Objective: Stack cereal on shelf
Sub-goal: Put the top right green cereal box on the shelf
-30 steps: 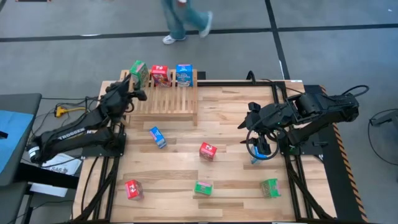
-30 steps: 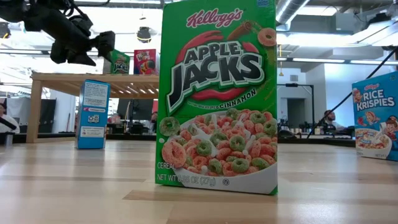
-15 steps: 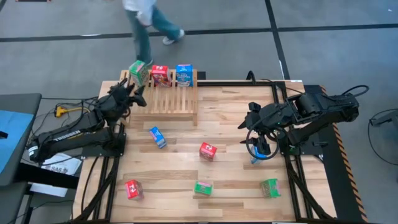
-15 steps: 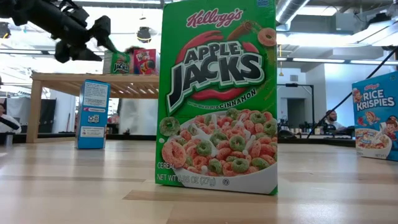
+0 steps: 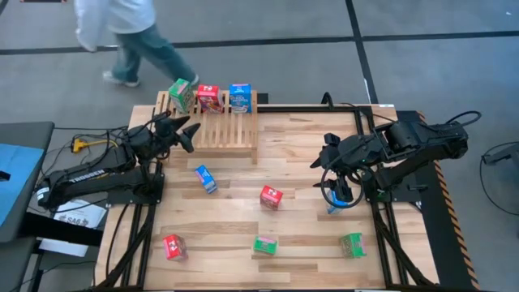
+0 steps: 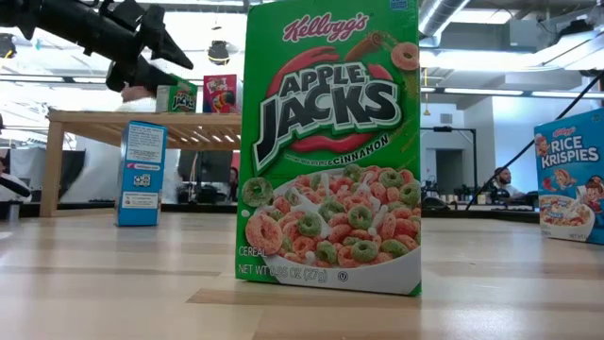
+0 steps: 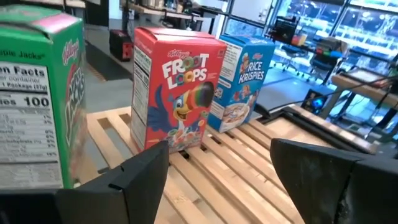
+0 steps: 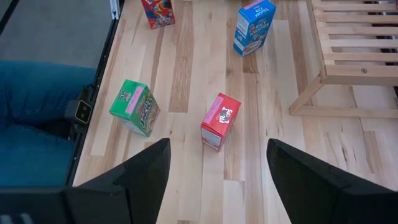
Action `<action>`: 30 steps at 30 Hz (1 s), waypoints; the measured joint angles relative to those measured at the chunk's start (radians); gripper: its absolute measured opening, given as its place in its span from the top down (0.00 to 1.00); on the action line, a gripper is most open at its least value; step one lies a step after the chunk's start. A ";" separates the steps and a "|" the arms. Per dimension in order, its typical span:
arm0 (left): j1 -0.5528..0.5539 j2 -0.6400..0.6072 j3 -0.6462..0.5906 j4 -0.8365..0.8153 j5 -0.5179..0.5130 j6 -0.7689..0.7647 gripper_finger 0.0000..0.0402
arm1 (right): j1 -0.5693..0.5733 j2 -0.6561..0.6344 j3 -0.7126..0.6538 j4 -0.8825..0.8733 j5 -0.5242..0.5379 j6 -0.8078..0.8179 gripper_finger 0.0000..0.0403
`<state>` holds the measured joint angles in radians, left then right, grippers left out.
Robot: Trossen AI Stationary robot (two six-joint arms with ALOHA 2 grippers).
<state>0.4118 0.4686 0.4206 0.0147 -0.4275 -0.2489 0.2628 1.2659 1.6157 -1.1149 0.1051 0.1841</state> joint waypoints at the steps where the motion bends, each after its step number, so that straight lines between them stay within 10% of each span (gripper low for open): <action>1: 0.000 0.000 0.000 0.000 -0.002 0.011 0.33 | 0.000 0.000 0.000 0.000 0.000 0.000 0.27; 11: 0.000 0.030 0.000 -0.010 -0.208 0.077 0.33 | 0.000 0.000 0.000 -0.003 0.000 0.000 0.27; 30: 0.059 0.134 0.000 0.006 -0.217 0.012 0.33 | -0.001 0.000 0.000 -0.003 0.000 0.001 0.27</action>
<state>0.4707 0.6029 0.4209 0.0208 -0.6446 -0.2366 0.2623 1.2659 1.6157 -1.1175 0.1051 0.1847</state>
